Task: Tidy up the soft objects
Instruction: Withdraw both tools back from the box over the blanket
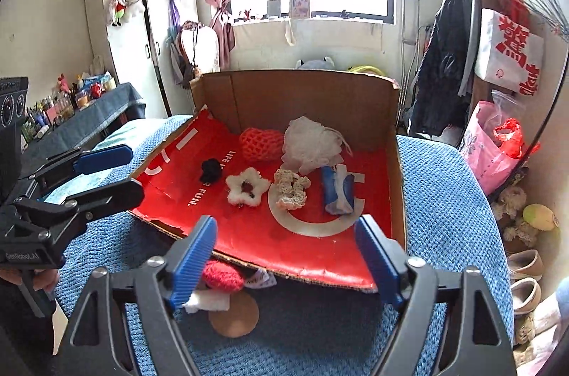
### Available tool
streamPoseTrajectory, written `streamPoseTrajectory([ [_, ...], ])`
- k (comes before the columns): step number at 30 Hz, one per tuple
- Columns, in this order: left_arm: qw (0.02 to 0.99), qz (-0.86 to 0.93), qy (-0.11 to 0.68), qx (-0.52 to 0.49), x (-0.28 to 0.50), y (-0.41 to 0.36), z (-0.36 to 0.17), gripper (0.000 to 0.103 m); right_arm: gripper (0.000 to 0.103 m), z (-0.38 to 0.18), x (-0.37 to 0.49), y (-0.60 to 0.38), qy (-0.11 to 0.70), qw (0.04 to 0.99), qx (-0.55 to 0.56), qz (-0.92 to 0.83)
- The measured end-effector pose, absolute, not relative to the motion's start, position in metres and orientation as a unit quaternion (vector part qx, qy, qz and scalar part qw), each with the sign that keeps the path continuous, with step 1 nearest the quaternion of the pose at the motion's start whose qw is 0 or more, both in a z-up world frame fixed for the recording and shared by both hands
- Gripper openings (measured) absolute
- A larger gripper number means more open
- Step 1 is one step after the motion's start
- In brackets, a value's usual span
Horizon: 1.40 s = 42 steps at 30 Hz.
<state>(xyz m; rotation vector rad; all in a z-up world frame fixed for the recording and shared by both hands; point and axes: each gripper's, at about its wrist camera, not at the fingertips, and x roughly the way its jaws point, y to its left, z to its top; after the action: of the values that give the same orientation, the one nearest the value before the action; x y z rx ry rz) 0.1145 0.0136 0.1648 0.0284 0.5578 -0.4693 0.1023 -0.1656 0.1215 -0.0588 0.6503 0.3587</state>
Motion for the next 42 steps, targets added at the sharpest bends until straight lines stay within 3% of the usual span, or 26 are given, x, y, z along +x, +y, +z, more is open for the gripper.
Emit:
streamPoseTrajectory([
  [7, 0.956, -0.197, 0.217, 0.02, 0.065, 0.015, 0.166, 0.089, 0.103, 0.119, 0.06, -0.173, 0.279, 0.949, -0.023, 0.145],
  [12, 0.969, -0.161, 0.187, 0.012, 0.037, 0.019, 0.154, 0.096, 0.103, 0.112, 0.033, -0.175, 0.254, 0.959, -0.02, 0.123],
  [25, 0.972, -0.139, 0.186, -0.022, 0.009, 0.027, 0.106, 0.097, 0.103, 0.073, -0.007, -0.172, 0.211, 0.974, -0.022, 0.082],
  [42, 0.957, -0.126, 0.26, -0.022, 0.016, 0.026, 0.056, 0.097, 0.103, 0.019, 0.001, -0.17, 0.273, 0.959, 0.002, 0.08],
])
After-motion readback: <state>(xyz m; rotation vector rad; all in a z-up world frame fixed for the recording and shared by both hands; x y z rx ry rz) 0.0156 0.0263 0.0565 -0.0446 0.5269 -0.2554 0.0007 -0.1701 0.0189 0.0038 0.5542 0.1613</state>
